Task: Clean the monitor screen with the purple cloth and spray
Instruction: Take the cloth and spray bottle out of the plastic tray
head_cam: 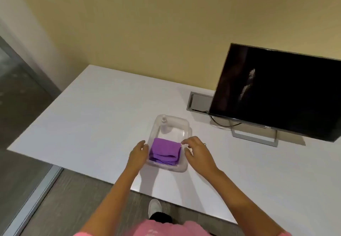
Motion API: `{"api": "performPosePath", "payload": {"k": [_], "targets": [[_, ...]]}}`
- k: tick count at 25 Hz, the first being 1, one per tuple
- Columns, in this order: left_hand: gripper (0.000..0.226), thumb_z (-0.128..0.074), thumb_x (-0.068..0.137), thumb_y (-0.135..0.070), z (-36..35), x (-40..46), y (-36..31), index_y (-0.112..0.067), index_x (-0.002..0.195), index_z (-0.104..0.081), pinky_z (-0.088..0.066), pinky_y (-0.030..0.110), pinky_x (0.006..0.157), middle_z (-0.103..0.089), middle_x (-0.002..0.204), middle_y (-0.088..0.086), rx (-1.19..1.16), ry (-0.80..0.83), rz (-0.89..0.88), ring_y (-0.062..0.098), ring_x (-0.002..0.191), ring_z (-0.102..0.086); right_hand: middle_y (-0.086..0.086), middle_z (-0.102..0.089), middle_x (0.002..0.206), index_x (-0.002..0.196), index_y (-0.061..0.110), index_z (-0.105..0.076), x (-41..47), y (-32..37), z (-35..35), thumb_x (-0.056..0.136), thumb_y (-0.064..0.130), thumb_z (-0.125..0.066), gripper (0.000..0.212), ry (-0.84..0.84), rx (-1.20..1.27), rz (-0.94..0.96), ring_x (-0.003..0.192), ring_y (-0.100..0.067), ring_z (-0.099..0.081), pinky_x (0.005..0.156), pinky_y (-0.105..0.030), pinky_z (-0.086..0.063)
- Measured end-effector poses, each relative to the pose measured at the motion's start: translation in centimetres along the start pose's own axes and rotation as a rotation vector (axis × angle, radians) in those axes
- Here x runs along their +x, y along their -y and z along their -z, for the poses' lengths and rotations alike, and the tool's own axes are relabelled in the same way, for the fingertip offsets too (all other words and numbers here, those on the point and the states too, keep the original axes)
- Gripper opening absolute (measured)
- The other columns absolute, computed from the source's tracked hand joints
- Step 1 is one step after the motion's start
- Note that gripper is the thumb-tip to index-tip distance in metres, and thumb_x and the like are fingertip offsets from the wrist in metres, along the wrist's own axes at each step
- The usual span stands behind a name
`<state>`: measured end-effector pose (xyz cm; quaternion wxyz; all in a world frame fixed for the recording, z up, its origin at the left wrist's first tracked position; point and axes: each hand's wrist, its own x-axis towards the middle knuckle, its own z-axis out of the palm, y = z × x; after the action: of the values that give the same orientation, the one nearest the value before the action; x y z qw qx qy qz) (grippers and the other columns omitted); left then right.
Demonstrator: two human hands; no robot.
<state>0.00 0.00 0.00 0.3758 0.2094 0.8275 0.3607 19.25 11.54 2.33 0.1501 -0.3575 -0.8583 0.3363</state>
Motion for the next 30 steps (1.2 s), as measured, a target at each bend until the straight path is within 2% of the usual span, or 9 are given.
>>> {"api": "performPosePath", "payload": {"k": [5, 8, 10, 16, 21, 23, 25, 27, 30], "targets": [[0.037, -0.031, 0.102, -0.025, 0.4, 1.5, 0.9, -0.018, 0.135, -0.047, -0.047, 0.046, 0.098, -0.055, 0.131, 0.007, -0.064, 0.166, 0.022, 0.024, 0.112, -0.053, -0.008, -0.044, 0.132, 0.137, 0.015, -0.044, 7.4, 1.7, -4.7, 0.090, 0.020, -0.060, 0.050, 0.418, -0.292, -0.098, 0.122, -0.030, -0.040, 0.095, -0.039, -0.044], [0.035, -0.032, 0.101, -0.023, 0.6, 2.2, 1.7, -0.019, 0.130, -0.052, -0.047, 0.046, 0.097, -0.059, 0.125, 0.004, -0.103, 0.173, 0.031, 0.023, 0.111, -0.055, -0.013, -0.044, 0.130, 0.140, 0.013, -0.035, 9.0, 1.3, -6.8, 0.084, 0.028, -0.068, 0.067, 0.638, -0.460, -0.183, 0.119, -0.034, -0.042, 0.092, -0.043, -0.046], [0.034, -0.033, 0.101, -0.022, 0.6, 2.5, 2.1, -0.019, 0.128, -0.054, -0.048, 0.046, 0.096, -0.060, 0.120, 0.003, -0.101, 0.173, 0.032, 0.022, 0.108, -0.056, -0.014, -0.048, 0.127, 0.138, 0.012, -0.033, 9.2, 0.9, -7.8, 0.082, 0.029, -0.069, 0.069, 0.680, -0.528, -0.205, 0.117, -0.035, -0.045, 0.090, -0.042, -0.047], [0.031, -0.033, 0.101, -0.019, 0.5, 3.1, 1.7, -0.016, 0.121, -0.057, -0.051, 0.041, 0.090, -0.063, 0.114, 0.006, -0.157, 0.193, 0.106, 0.019, 0.100, -0.059, -0.012, -0.051, 0.120, 0.120, 0.008, -0.052, 9.8, 1.2, -8.9, 0.076, 0.031, -0.076, 0.055, 0.576, -0.535, -0.279, 0.109, -0.030, -0.051, 0.080, -0.035, -0.045], [0.041, -0.043, 0.090, -0.004, 1.3, 4.6, 0.3, -0.011, 0.129, -0.053, -0.051, 0.042, 0.091, -0.064, 0.117, 0.007, -0.211, 0.240, 0.180, 0.024, 0.102, -0.061, -0.005, -0.054, 0.089, 0.088, 0.011, -0.050, 9.2, 2.9, -5.1, 0.072, 0.024, -0.072, 0.030, 0.372, -0.078, -0.452, 0.074, -0.019, -0.054, 0.052, -0.025, -0.036], [0.043, -0.046, 0.089, -0.002, 1.7, 5.1, -0.7, -0.013, 0.130, -0.052, -0.052, 0.038, 0.087, -0.063, 0.117, 0.004, -0.202, 0.226, 0.139, 0.020, 0.097, -0.062, -0.002, -0.057, 0.082, 0.089, 0.010, -0.053, 8.5, 3.3, -2.3, 0.066, 0.027, -0.072, 0.034, 0.277, 0.184, -0.524, 0.069, -0.014, -0.054, 0.053, -0.024, -0.038], [0.051, -0.046, 0.088, 0.000, 1.9, 5.3, -1.3, -0.018, 0.136, -0.047, -0.051, 0.041, 0.091, -0.058, 0.129, 0.004, -0.094, 0.206, 0.056, 0.023, 0.107, -0.060, -0.003, -0.063, 0.091, 0.096, 0.014, -0.056, 7.6, 2.8, 0.3, 0.062, 0.030, -0.073, 0.042, 0.167, 0.419, -0.599, 0.078, -0.015, -0.060, 0.058, -0.023, -0.044], [0.059, -0.043, 0.086, 0.001, 1.8, 5.4, -1.6, -0.025, 0.139, -0.044, -0.049, 0.035, 0.091, -0.056, 0.134, 0.001, 0.079, 0.187, -0.045, 0.023, 0.112, -0.060, -0.006, -0.064, 0.101, 0.103, 0.017, -0.055, 6.5, 1.3, 2.1, 0.069, 0.024, -0.080, 0.043, 0.016, 0.649, -0.681, 0.087, -0.020, -0.064, 0.062, -0.025, -0.050], [0.064, -0.042, 0.086, -0.002, 1.6, 5.2, -1.3, -0.031, 0.143, -0.038, -0.050, 0.031, 0.079, -0.062, 0.125, 0.001, 0.304, 0.160, -0.149, 0.022, 0.096, -0.065, -0.016, -0.063, 0.113, 0.122, 0.008, -0.051, 4.5, -2.7, 3.2, 0.080, 0.017, -0.075, 0.049, -0.246, 0.951, -0.819, 0.092, -0.029, -0.066, 0.064, -0.032, -0.056]]}}
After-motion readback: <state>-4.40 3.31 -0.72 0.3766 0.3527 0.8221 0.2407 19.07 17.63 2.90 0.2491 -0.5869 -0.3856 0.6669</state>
